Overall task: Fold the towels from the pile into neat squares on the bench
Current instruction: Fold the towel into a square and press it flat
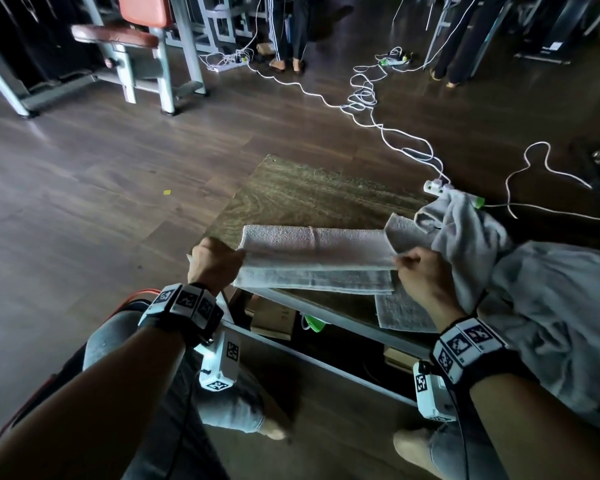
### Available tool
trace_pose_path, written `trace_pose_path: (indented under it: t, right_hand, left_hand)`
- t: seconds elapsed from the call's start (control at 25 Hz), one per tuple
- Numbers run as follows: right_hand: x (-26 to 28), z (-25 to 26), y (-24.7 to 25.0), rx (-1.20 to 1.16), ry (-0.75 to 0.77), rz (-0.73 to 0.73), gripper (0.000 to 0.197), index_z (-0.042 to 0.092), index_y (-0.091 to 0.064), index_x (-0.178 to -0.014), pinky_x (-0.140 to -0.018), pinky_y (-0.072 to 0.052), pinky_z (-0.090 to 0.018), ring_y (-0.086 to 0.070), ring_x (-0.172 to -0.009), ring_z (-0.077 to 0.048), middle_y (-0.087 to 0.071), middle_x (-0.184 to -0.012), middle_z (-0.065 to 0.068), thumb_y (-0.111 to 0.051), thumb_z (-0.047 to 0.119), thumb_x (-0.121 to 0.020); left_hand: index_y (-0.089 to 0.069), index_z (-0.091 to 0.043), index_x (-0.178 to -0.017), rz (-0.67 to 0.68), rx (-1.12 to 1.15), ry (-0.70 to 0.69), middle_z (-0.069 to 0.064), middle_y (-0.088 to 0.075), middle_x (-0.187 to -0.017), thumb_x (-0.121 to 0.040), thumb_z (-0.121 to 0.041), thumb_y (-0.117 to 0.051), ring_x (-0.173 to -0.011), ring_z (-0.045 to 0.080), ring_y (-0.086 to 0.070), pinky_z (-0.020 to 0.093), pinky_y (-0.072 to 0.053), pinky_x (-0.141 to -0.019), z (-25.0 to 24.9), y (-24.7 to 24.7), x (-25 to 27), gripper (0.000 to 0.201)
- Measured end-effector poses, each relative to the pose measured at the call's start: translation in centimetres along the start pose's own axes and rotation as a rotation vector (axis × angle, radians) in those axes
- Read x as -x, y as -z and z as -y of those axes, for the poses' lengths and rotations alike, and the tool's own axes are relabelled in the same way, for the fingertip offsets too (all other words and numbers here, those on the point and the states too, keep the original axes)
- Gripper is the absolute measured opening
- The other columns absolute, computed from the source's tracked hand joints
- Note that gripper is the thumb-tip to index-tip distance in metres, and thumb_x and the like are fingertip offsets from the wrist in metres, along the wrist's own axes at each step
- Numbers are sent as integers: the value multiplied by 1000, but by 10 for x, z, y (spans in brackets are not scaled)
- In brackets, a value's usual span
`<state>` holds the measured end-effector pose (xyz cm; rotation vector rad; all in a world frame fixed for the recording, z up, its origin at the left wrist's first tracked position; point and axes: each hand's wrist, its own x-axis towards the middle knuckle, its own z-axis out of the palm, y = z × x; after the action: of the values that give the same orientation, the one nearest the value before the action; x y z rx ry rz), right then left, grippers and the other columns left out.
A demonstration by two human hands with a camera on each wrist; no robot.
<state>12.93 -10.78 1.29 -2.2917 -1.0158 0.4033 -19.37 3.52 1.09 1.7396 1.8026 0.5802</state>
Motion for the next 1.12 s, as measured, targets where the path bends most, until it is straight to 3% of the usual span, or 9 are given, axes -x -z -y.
trace_pose_path:
  t: [0.08, 0.28, 0.44, 0.56, 0.72, 0.84, 0.92, 1.04, 1.12]
  right_hand:
    - [-1, -2, 6, -7, -9, 46, 16, 21, -67, -82, -70, -54, -30, -64, -75, -15, -68, -80, 5, -68, 36, -88]
    - [12, -23, -5, 70, -67, 181, 24, 19, -64, -72, -65, -51, -27, -66, -71, -17, -68, -71, 4, -70, 38, -87]
    - [13, -32, -10, 78, -60, 166, 27, 19, -64, -70, -69, -57, -33, -66, -71, -19, -68, -70, 3, -69, 40, -87]
    - [17, -28, -7, 108, -69, 160, 24, 21, -60, -75, -72, -56, -34, -65, -79, -21, -67, -78, 3, -68, 40, -86]
    - [22, -8, -20, 314, 245, -50, 22, 21, -51, -95, -82, -49, -40, -50, -100, -24, -52, -105, -4, -66, 33, -84]
    - [17, 24, -54, 305, 522, -40, 27, 13, -53, -106, -95, -45, -47, -47, -113, -27, -49, -119, -9, -62, 24, -83]
    - [11, 46, -79, 305, 521, 41, 41, 11, -51, -122, -104, -40, -47, -39, -129, -27, -39, -143, -9, -61, 23, -84]
    - [1, 56, -117, 274, 467, 212, 69, 13, -32, -148, -116, -28, -43, -24, -145, -23, -13, -163, -5, -62, 26, -87]
    - [-2, 44, -130, 370, 518, 176, 71, 17, -26, -154, -120, -19, -47, -18, -150, -23, -13, -165, -3, -54, 35, -92]
  left_hand:
    - [-67, -2, -58, -22, 56, 18, 10, -64, -56, -75, -32, -76, -63, 21, -64, 30, -52, -66, -3, 7, 4, 36]
    - [-61, 0, -51, 26, 39, 51, 10, -52, -51, -70, -18, -70, -51, 15, -49, 26, -42, -56, -1, 7, 22, 28]
    - [-65, 2, -56, 46, -27, 39, 16, -66, -61, -82, -25, -65, -64, 25, -64, 32, -51, -65, 1, 1, 26, 38]
    - [-68, 0, -65, 86, -87, 30, 18, -68, -73, -83, -21, -64, -76, 30, -66, 32, -49, -68, 10, -4, 21, 28]
    - [-64, -6, -96, -57, -203, -287, 17, -58, -106, -82, -20, -60, -101, 32, -54, 36, -45, -79, 5, -25, 18, 19]
    - [-59, -9, -110, 4, -183, -501, 11, -51, -118, -87, -15, -55, -106, 24, -50, 35, -48, -86, -35, -59, 13, 24]
    - [-54, -8, -123, 101, -200, -541, 11, -49, -128, -88, -16, -50, -114, 27, -51, 40, -47, -93, -61, -84, 8, 37]
    - [-30, -14, -149, 257, -379, -520, 7, -24, -158, -96, -28, -38, -147, 26, -20, 42, -23, -117, -62, -113, 2, 55]
    - [-15, -19, -154, 258, -469, -557, 1, -8, -163, -101, -36, -26, -151, 22, -3, 40, -7, -122, -48, -121, 3, 58]
